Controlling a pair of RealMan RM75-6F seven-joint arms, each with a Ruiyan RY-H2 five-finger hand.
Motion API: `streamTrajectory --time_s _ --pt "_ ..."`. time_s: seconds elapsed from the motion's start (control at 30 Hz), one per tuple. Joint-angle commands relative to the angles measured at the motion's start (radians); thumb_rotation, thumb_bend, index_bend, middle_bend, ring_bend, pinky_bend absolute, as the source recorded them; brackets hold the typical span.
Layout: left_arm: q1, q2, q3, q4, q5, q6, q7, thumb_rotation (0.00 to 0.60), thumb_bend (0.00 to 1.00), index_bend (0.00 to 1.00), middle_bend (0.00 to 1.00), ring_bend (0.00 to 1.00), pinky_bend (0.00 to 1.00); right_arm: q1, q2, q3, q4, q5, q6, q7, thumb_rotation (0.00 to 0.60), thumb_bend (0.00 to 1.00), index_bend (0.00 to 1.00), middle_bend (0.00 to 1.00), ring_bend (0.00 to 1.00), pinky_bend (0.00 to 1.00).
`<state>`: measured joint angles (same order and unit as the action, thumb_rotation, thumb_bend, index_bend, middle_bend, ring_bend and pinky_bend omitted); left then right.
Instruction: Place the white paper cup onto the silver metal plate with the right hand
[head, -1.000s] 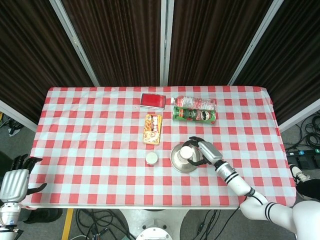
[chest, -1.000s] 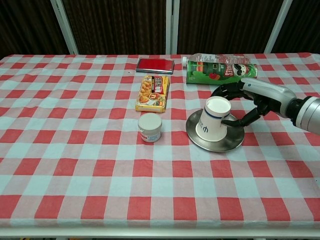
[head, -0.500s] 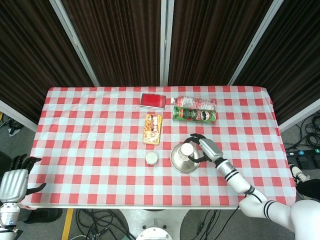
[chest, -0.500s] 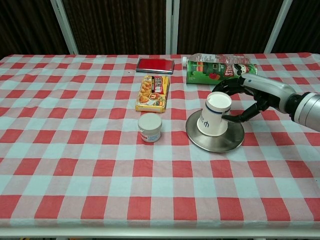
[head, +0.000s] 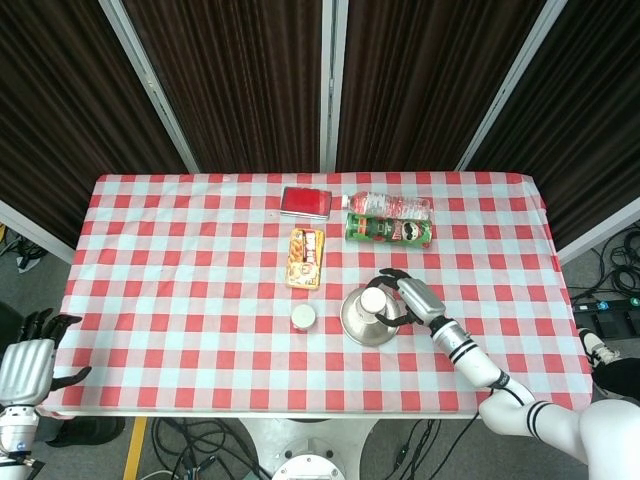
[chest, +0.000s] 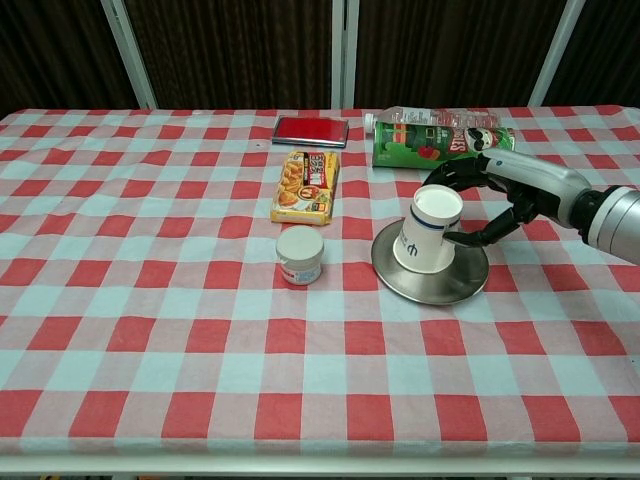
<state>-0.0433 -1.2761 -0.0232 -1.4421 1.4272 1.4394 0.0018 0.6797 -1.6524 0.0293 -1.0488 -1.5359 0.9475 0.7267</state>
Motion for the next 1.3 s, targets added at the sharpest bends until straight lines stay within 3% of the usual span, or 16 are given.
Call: streamTrajectory --time_s 0.03,0.17,0.37,0.63,0.83,1.03,1.1,1.3 --pt "-0.001 -0.003 -0.001 0.003 0.002 0.001 -0.001 0.600 0.10 0.25 0.23 0.10 0.09 -0.011 0.022 -0.039 -0.043 -0.049 0.037 0.010 0.600 0.31 0.50 0.34 0.12 0.10" --pt "-0.003 -0.003 -0.001 0.005 0.006 0.001 -0.001 0.600 0.10 0.25 0.23 0.10 0.09 -0.013 0.028 -0.039 -0.051 -0.044 0.036 0.007 0.600 0.31 0.49 0.34 0.13 0.10" --pt "0.005 -0.002 -0.002 0.001 -0.002 0.007 -0.005 0.600 0.10 0.25 0.23 0.10 0.09 -0.002 -0.012 0.018 -0.002 0.017 0.022 -0.030 0.600 0.30 0.49 0.33 0.13 0.10" --pt "0.006 0.006 -0.003 -0.007 0.007 0.016 -0.003 0.600 0.10 0.25 0.23 0.10 0.09 -0.027 0.035 0.067 -0.025 0.045 0.097 -0.017 0.600 0.29 0.46 0.33 0.13 0.09" --pt "0.006 0.007 -0.003 -0.012 0.014 0.023 0.001 0.600 0.10 0.25 0.23 0.10 0.09 -0.017 0.037 0.096 0.049 0.150 -0.033 -0.042 0.600 0.29 0.35 0.28 0.09 0.09" --pt "0.009 0.013 -0.002 -0.021 0.015 0.026 0.007 0.600 0.10 0.25 0.23 0.10 0.09 -0.014 0.032 0.086 0.074 0.164 -0.097 -0.053 0.600 0.28 0.07 0.18 0.02 0.07" --pt "0.008 0.016 -0.002 -0.023 0.016 0.027 0.008 0.600 0.09 0.25 0.23 0.10 0.09 -0.022 0.047 0.081 0.052 0.150 -0.080 -0.050 0.600 0.28 0.01 0.13 0.00 0.05" --pt "0.004 0.018 -0.007 -0.024 0.022 0.030 0.005 0.600 0.09 0.25 0.23 0.10 0.09 -0.113 0.173 0.061 -0.102 0.081 0.120 -0.113 0.600 0.28 0.00 0.10 0.00 0.05"
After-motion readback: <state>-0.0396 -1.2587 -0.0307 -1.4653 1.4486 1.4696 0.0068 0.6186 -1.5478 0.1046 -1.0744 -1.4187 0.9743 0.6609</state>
